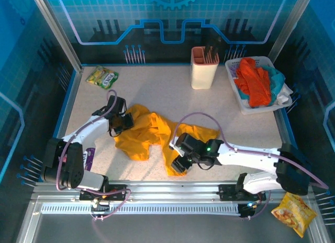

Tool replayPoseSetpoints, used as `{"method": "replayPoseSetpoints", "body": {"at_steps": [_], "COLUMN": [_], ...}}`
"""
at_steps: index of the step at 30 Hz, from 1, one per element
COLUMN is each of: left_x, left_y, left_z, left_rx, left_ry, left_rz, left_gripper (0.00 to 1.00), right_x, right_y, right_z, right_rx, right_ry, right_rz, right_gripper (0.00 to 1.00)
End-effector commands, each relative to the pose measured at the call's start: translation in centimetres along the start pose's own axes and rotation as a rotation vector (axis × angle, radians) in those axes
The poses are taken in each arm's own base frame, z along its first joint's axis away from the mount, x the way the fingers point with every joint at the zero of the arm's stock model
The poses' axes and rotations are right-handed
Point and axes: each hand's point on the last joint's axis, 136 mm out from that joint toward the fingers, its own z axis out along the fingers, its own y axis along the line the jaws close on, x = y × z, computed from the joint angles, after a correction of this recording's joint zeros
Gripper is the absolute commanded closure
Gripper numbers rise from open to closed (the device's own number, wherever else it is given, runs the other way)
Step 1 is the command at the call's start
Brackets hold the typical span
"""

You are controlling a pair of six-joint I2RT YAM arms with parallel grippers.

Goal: Fold and stack the t-shirts

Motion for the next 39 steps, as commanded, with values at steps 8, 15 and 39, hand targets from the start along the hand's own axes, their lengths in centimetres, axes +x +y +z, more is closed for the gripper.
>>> {"method": "replayPoseSetpoints", "body": {"at_steps": [8, 15, 39], "left_x": [0.3, -1.1, -8.8], "left_y": [0.9, 1.2, 1.4], "left_z": [-1.3, -2.1, 1.8], "left_rx": [-0.013, -0.048, -0.061], "left_ry": [-0.044, -0.058, -0.121], "left_rz": [-0.024, -0.009, -0.079], "left_gripper": [0.80, 0.52, 0.41], "right_x": [1.3, 5.1, 7.9], "right_y": [-2.7, 0.0, -0.2], "right_z": [0.3, 2.3, 3.6], "right_rx": [-0.087, -0.125, 0.053], "right_ry": [0.002, 0.132, 0.204], "right_rz": [0.346, 0.362, 0.335], "right_gripper": [0.47, 0.51, 0.80]}}
